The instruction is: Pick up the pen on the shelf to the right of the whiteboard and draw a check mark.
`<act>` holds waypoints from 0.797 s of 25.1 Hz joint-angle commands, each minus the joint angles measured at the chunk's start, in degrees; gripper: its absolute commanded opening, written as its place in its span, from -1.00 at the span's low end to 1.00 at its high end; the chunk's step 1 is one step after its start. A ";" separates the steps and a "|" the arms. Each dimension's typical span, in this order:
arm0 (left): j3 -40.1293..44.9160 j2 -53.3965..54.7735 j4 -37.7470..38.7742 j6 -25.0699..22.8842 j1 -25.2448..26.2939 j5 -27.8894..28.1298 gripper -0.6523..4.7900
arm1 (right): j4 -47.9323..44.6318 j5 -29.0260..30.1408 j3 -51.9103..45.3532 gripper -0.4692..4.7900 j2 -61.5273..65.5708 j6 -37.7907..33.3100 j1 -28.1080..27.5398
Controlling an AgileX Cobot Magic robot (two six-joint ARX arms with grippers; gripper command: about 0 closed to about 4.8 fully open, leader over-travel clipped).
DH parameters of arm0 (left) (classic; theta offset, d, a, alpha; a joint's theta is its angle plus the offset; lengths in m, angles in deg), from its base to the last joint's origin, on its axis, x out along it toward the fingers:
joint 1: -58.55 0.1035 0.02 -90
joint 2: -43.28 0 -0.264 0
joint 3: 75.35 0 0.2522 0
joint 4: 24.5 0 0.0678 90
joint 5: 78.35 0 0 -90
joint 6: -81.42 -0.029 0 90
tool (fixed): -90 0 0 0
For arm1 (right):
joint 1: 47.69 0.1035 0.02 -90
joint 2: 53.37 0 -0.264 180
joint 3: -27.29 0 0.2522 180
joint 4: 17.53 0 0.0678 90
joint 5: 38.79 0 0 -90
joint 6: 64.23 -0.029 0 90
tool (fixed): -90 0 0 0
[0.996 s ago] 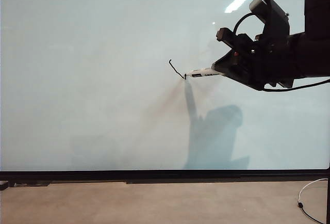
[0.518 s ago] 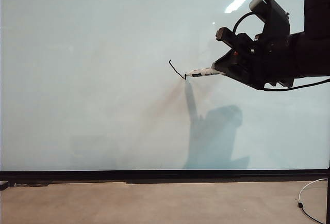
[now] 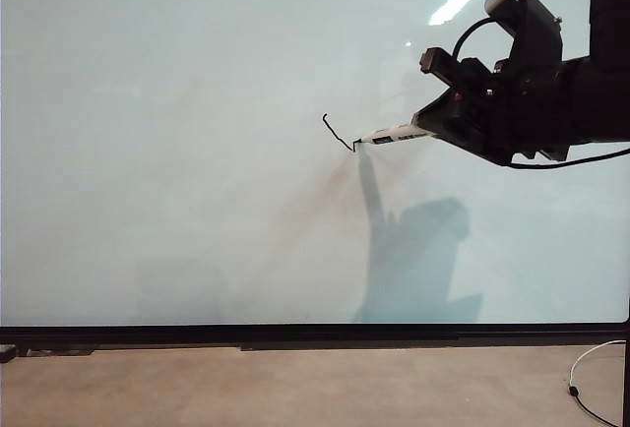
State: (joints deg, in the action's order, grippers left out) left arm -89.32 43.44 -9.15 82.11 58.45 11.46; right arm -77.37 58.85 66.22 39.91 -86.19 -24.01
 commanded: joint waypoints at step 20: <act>-0.17 0.02 -0.35 -0.24 0.00 -0.02 -0.78 | 1.38 -1.55 -0.04 -0.84 -6.56 3.21 -1.79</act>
State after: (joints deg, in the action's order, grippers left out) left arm -89.32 43.44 -9.15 82.13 58.45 11.46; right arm -76.08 58.43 65.95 34.49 -83.67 -25.12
